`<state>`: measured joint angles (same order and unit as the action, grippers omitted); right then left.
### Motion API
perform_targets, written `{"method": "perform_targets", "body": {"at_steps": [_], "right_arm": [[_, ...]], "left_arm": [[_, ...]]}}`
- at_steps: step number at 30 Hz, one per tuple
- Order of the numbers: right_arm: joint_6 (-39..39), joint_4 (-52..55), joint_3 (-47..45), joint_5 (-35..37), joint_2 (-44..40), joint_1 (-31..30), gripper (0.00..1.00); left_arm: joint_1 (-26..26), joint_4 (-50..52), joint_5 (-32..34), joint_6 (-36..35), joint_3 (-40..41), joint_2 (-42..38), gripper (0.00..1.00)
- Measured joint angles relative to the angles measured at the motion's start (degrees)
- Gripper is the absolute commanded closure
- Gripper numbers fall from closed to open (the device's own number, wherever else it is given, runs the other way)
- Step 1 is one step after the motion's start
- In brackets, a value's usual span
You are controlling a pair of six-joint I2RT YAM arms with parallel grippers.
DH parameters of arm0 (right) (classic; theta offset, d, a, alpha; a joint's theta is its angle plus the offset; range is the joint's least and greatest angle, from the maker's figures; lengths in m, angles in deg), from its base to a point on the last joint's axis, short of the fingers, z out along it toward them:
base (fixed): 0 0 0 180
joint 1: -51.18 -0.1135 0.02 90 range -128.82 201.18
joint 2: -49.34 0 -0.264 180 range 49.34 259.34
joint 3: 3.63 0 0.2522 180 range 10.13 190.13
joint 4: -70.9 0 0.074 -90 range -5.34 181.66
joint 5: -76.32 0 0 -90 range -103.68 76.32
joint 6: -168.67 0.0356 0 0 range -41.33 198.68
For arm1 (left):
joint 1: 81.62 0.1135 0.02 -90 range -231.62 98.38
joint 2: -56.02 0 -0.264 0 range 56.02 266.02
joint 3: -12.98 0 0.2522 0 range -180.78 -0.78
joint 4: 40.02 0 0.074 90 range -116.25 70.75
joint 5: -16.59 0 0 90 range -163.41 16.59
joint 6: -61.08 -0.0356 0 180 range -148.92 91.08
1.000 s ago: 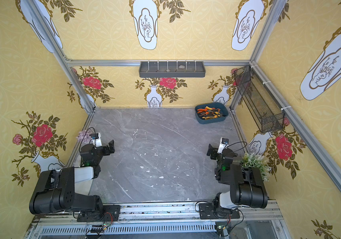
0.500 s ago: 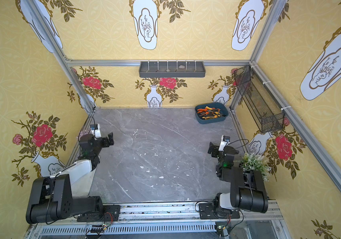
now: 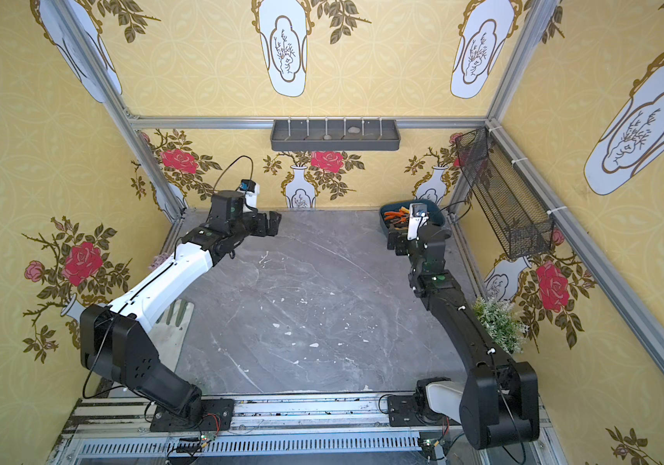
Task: Take the pliers out of the storage box
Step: Move the storage box to the center of the board.
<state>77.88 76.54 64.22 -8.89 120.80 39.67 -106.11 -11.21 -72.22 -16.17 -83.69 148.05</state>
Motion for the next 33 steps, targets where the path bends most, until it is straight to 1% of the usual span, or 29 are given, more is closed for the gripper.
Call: {"method": "perform_targets", "body": {"at_steps": [2, 4, 8, 9, 10, 11, 13, 15, 17, 18, 20, 24, 25, 29, 31, 33], "right_arm": [[4.31, 7.06, 9.73, -1.99, 4.68, 1.18, 0.03], [8.04, 15.74, 22.40, -4.26, 12.07, 2.32, 0.03], [14.03, 28.28, 39.41, -5.95, 26.45, 3.45, 0.02], [15.96, 32.30, 43.98, -7.17, 30.88, 4.13, 0.04], [17.94, 36.33, 48.22, -8.52, 34.84, 5.18, 0.16], [19.80, 39.21, 51.69, -9.90, 37.99, 6.56, 0.21], [25.18, 43.04, 57.00, -12.72, 43.60, 9.84, 0.22], [29.27, 45.86, 58.84, -14.60, 46.66, 12.13, 0.24], [33.09, 47.91, 59.30, -16.28, 48.50, 12.81, 0.36], [35.41, 48.81, 59.67, -17.55, 49.62, 12.96, 0.38], [39.28, 50.03, 61.09, -19.61, 52.19, 13.27, 0.38], [43.15, 52.35, 63.98, -21.40, 57.42, 13.42, 0.42], [43.41, 53.16, 64.06, -21.77, 58.31, 13.22, 0.44], [45.77, 53.37, 63.39, -22.75, 59.93, 12.33, 0.46], [46.21, 53.37, 62.97, -23.08, 61.02, 12.31, 0.49], [47.21, 53.31, 62.84, -23.17, 62.05, 12.37, 0.49]], "left_arm": [[-2.84, 1.60, -1.57, 1.53, -1.44, -0.33, 0.01], [-4.52, 2.34, -1.60, 3.61, -1.09, -1.77, 0.01], [-7.63, 4.02, -1.09, 6.58, 1.68, -5.01, 0.01], [-8.63, 4.74, -0.39, 7.17, 2.40, -5.73, 0.01], [-9.64, 5.31, 0.63, 7.39, 3.23, -6.51, 0.01], [-10.25, 5.97, 1.07, 7.65, 4.07, -7.28, 0.01], [-10.80, 7.30, 2.56, 8.98, 5.75, -9.03, 0.01], [-10.84, 8.39, 4.13, 10.51, 6.95, -10.45, 0.01], [-10.95, 9.27, 5.44, 11.56, 7.96, -11.67, 0.01], [-11.06, 9.49, 5.99, 11.89, 8.70, -12.35, 0.01], [-11.15, 9.97, 6.91, 12.59, 9.77, -13.16, 0.01], [-11.15, 10.69, 7.87, 13.29, 10.75, -13.07, 0.01], [-11.15, 10.71, 7.98, 13.35, 10.99, -12.98, 0.01], [-11.15, 10.69, 7.93, 13.94, 11.72, -12.15, 0.01], [-11.15, 10.73, 7.78, 14.10, 12.17, -11.91, 0.01], [-11.15, 10.73, 7.76, 14.08, 12.55, -11.91, 0.01]]}}
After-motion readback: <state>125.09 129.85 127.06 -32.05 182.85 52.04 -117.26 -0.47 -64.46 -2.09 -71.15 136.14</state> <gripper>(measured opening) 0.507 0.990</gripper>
